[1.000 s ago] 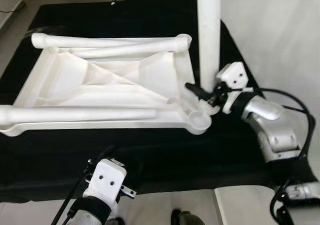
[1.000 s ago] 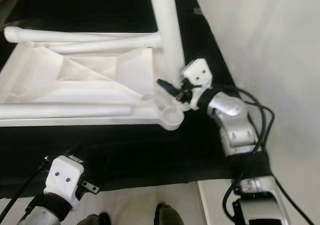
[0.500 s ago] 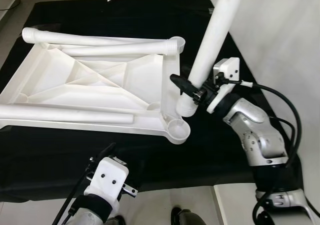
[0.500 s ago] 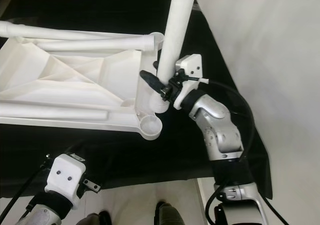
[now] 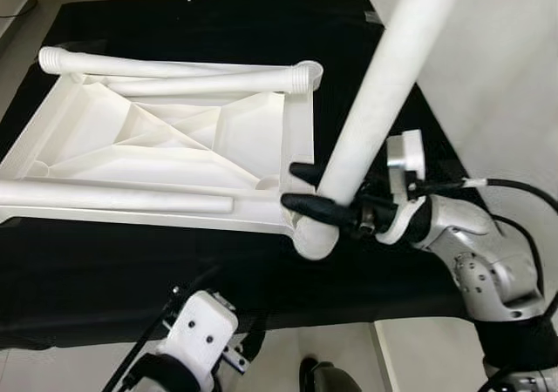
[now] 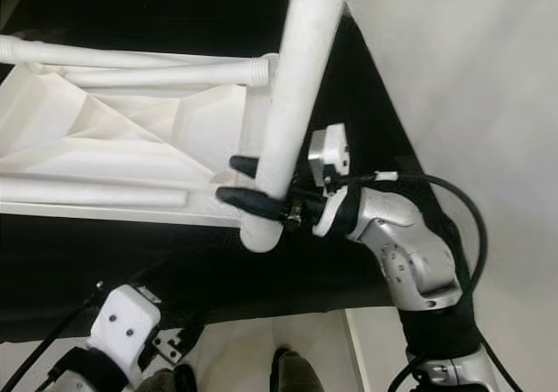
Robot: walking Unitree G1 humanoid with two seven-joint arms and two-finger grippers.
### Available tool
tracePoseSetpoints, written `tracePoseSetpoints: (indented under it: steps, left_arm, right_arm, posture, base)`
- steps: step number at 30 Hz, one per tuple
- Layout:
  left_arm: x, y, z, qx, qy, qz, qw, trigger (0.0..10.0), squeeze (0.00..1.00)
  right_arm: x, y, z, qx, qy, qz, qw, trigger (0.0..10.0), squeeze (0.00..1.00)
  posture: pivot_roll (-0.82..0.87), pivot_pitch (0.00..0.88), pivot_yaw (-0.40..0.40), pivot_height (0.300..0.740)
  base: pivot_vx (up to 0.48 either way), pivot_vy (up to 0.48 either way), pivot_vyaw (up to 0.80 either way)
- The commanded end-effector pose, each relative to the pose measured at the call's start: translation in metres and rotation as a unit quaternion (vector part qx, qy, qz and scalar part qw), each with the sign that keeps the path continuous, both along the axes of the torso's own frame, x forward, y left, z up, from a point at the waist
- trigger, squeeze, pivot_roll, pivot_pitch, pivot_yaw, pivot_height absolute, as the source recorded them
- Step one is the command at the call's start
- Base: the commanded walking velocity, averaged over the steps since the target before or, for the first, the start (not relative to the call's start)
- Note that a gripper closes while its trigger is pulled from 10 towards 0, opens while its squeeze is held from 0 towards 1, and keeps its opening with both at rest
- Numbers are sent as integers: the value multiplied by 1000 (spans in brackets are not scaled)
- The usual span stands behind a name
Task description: Building children table
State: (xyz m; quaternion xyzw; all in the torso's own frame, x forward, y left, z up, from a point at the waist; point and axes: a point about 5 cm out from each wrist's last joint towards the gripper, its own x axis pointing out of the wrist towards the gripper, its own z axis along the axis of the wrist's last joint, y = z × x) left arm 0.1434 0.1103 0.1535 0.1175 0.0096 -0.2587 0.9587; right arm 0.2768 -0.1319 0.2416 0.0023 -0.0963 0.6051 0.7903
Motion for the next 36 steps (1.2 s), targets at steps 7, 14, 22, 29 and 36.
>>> tracePoseSetpoints:
  steps: [7,14,22,29,36]
  left_arm:
    - [-24,-12,1,-16,33,-79,996,10000,0]
    - [-28,-13,5,-39,36,-100,994,10000,0]
    - [-33,-17,9,-56,41,-138,988,10000,0]
    - [-36,-19,10,-60,43,-147,986,10000,0]
    - [-38,-20,10,-64,44,-148,986,10000,0]
  right_arm:
    - [9,-2,-2,-9,-7,8,1000,10000,0]
    - [7,1,-3,-30,0,69,997,10000,0]
    - [16,8,-6,-55,0,116,992,10000,0]
    - [38,3,7,-54,-19,89,994,10000,0]
    - [48,-2,17,-50,-30,82,995,10000,0]
  posture:
    - [-61,308,-21,740]
    - [-57,326,-17,740]
    - [-59,337,-13,740]
    - [-59,338,-19,740]
    - [-61,337,-19,740]
  base:
    - [0,0,0]
    - [0,0,0]
    - [0,0,0]
    - [0,0,0]
    - [0,0,0]
